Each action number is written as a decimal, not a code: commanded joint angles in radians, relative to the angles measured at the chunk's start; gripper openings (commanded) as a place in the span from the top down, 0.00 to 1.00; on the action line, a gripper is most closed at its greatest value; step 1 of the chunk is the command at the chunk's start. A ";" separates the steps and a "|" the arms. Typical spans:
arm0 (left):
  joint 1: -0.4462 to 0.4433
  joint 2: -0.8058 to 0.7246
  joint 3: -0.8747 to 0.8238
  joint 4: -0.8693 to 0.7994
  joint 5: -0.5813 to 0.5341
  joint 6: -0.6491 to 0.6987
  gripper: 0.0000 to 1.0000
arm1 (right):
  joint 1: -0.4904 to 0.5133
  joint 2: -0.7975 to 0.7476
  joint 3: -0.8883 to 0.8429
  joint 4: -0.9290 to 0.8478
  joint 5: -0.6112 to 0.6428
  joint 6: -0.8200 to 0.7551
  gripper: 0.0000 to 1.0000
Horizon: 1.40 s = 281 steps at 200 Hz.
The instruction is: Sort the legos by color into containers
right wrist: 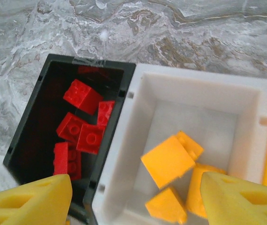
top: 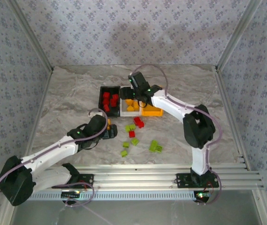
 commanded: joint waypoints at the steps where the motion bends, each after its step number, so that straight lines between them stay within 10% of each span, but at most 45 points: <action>1: -0.070 0.032 0.064 0.008 0.095 0.087 0.01 | -0.007 -0.148 -0.113 0.017 -0.006 0.033 0.25; 79: -0.410 0.187 0.079 -0.099 0.044 0.028 0.17 | -0.012 -0.464 -0.564 0.081 0.020 0.126 0.25; 281: -0.436 0.266 0.086 -0.051 0.089 0.019 0.78 | -0.055 -0.662 -0.707 0.066 0.075 0.158 0.24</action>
